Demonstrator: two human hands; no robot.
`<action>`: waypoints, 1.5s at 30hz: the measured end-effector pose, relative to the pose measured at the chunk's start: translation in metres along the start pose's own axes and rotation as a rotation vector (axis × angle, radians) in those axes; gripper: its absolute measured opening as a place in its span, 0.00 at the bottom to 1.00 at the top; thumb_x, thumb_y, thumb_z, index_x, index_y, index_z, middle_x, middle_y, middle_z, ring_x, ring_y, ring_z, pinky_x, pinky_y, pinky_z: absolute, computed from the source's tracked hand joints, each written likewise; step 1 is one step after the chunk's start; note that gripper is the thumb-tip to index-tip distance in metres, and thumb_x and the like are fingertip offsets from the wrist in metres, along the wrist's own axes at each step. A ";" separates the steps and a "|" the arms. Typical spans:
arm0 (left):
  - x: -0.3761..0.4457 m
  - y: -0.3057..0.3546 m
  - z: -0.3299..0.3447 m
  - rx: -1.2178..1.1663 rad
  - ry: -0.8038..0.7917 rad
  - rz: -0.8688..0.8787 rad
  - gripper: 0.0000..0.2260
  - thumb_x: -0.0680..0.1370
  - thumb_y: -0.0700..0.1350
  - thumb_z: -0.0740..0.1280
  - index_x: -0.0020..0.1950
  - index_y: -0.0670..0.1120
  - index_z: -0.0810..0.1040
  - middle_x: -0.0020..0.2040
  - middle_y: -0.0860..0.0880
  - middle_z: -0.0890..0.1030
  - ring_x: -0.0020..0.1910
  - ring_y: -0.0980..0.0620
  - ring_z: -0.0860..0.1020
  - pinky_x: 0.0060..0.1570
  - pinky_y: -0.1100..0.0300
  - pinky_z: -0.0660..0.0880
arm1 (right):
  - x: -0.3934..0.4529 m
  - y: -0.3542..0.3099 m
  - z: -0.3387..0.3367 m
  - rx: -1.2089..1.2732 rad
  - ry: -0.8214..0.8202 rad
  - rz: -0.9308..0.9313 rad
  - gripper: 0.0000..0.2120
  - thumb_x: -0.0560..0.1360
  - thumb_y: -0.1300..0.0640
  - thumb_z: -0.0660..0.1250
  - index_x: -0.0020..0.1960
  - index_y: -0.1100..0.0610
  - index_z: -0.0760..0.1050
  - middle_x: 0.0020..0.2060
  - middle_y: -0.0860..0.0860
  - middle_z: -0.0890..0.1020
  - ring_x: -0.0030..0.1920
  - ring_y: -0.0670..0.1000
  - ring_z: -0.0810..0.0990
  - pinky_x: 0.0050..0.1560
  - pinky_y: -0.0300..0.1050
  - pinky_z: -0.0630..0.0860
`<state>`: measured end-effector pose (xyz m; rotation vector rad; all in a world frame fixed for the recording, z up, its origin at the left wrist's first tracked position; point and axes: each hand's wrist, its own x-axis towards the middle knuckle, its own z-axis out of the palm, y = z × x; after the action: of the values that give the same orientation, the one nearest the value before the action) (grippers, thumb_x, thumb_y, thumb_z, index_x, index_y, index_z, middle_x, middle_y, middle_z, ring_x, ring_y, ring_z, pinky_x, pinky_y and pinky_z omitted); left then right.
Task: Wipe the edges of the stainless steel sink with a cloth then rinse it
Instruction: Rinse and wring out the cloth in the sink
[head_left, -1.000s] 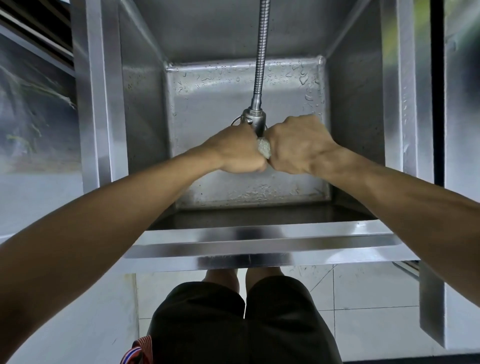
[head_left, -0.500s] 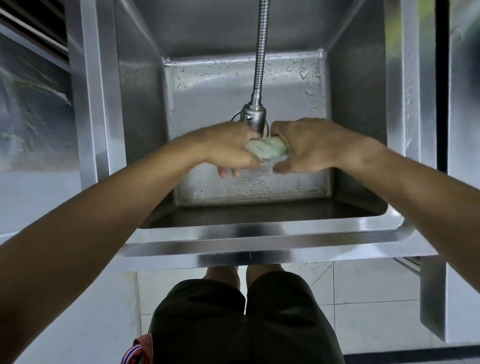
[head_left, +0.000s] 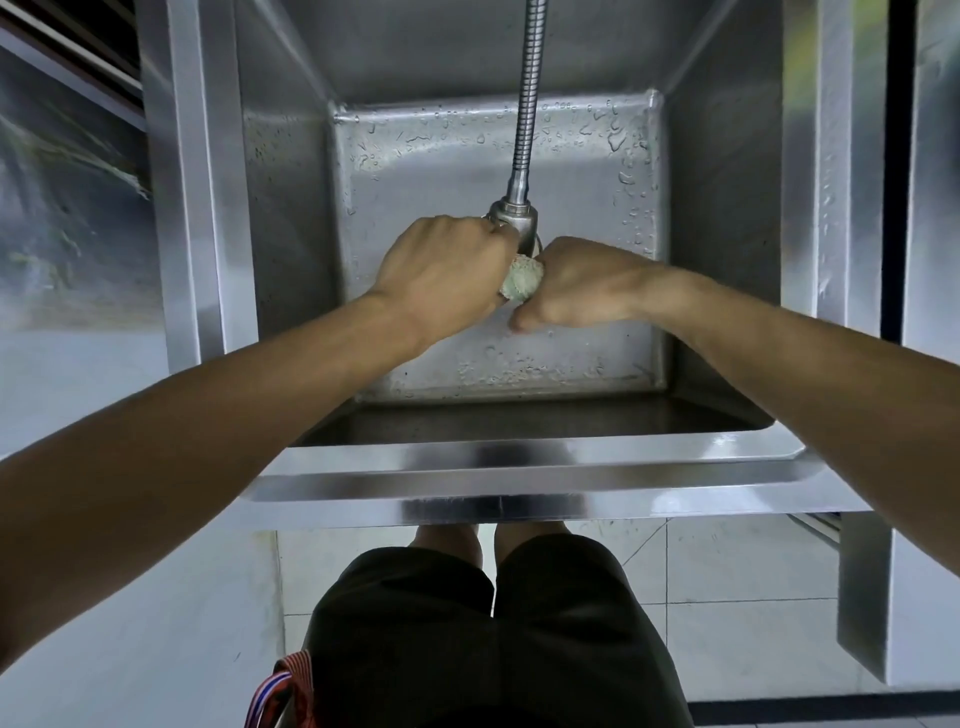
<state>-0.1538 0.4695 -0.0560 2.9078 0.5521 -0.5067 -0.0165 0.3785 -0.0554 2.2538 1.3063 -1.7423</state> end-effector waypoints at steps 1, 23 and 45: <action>0.003 0.001 -0.002 -0.024 -0.030 -0.060 0.14 0.78 0.46 0.70 0.62 0.41 0.76 0.50 0.40 0.80 0.45 0.35 0.80 0.39 0.50 0.67 | -0.001 -0.004 0.001 -0.067 0.097 0.013 0.10 0.74 0.53 0.73 0.40 0.54 0.75 0.31 0.47 0.79 0.32 0.48 0.77 0.30 0.41 0.67; 0.033 0.013 0.005 -0.955 -0.381 -0.279 0.16 0.64 0.45 0.74 0.49 0.41 0.79 0.40 0.41 0.81 0.36 0.51 0.78 0.36 0.49 0.78 | 0.007 0.016 -0.013 -0.700 0.428 -0.200 0.11 0.78 0.46 0.64 0.54 0.51 0.78 0.40 0.53 0.81 0.40 0.57 0.75 0.45 0.48 0.68; 0.042 -0.003 -0.005 -1.016 -0.363 -0.278 0.07 0.69 0.43 0.74 0.37 0.47 0.76 0.35 0.51 0.76 0.33 0.52 0.73 0.37 0.54 0.70 | 0.015 0.008 -0.028 -0.714 0.507 -0.202 0.12 0.78 0.45 0.64 0.56 0.50 0.79 0.43 0.52 0.84 0.45 0.59 0.83 0.43 0.48 0.69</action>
<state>-0.1165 0.4876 -0.0666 1.7473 0.8401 -0.5483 0.0110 0.3957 -0.0607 2.1997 1.8921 -0.5375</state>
